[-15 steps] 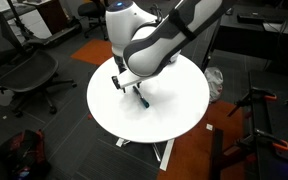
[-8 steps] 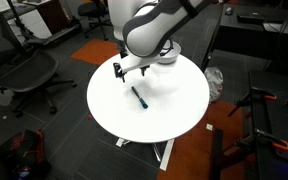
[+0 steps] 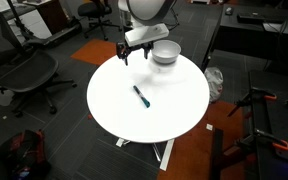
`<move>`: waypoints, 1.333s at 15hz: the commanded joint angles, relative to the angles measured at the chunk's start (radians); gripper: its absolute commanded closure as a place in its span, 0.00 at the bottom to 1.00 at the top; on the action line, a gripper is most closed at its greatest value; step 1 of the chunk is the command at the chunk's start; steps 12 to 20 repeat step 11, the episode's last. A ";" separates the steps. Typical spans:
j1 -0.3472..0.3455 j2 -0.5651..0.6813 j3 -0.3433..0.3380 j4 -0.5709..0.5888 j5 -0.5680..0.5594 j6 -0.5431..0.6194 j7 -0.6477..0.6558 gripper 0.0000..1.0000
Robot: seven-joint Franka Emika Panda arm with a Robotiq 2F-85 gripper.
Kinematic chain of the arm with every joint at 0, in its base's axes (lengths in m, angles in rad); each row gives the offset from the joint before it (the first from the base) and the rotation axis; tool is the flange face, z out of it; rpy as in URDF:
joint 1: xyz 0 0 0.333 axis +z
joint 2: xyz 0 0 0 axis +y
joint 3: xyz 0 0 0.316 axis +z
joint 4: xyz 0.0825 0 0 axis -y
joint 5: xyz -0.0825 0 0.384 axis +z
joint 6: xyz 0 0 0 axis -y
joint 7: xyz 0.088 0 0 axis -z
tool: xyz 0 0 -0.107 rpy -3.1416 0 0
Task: Remove the marker from the bowl and put it on the table
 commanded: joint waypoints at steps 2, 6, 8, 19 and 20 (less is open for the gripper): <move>-0.009 -0.106 0.001 -0.079 0.029 -0.019 -0.059 0.00; -0.009 -0.136 0.005 -0.099 0.030 -0.015 -0.081 0.00; 0.004 -0.092 -0.012 -0.055 0.012 -0.004 -0.054 0.00; 0.004 -0.099 -0.011 -0.064 0.012 -0.004 -0.055 0.00; 0.004 -0.099 -0.011 -0.064 0.012 -0.004 -0.055 0.00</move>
